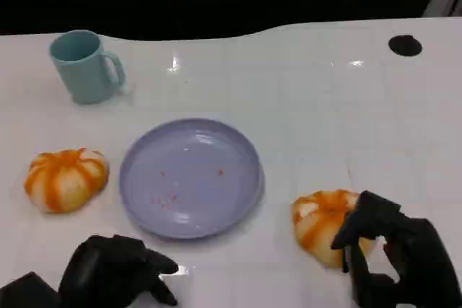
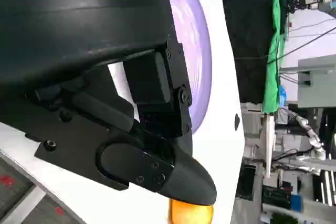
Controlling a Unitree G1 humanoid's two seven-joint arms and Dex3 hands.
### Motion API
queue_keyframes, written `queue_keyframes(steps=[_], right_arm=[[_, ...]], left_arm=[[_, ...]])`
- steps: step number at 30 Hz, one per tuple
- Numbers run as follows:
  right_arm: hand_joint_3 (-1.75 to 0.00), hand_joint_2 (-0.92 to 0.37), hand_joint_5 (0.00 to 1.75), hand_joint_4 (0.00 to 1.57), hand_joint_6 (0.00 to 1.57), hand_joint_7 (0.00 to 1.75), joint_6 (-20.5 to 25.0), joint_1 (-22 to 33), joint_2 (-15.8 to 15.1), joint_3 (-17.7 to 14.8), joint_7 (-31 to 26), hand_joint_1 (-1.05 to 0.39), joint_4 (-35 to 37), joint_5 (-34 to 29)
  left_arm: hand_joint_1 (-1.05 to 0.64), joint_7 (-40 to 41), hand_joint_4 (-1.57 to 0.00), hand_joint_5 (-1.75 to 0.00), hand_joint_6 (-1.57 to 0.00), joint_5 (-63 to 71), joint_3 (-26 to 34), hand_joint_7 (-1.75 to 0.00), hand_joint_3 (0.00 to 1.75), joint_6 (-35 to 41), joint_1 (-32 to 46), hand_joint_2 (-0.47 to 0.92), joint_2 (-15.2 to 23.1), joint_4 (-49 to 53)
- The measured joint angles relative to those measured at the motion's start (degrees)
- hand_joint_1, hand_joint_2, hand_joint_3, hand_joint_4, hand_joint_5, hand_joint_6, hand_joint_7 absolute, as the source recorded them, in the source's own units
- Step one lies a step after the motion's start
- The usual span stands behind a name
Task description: Grasp the bread from the table and place it into the plate.
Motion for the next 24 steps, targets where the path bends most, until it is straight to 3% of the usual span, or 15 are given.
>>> queue_keyframes(steps=[24], right_arm=[[-1.29,-0.42,1.75,0.93,0.76,1.52,0.6,0.0,0.0,0.0,0.1,-0.19,-0.2,0.0]], left_arm=[[-1.05,0.0,-1.46,-0.73,-1.57,0.0,0.0,-0.23,0.00,0.4,0.0,0.92,0.0,0.0]])
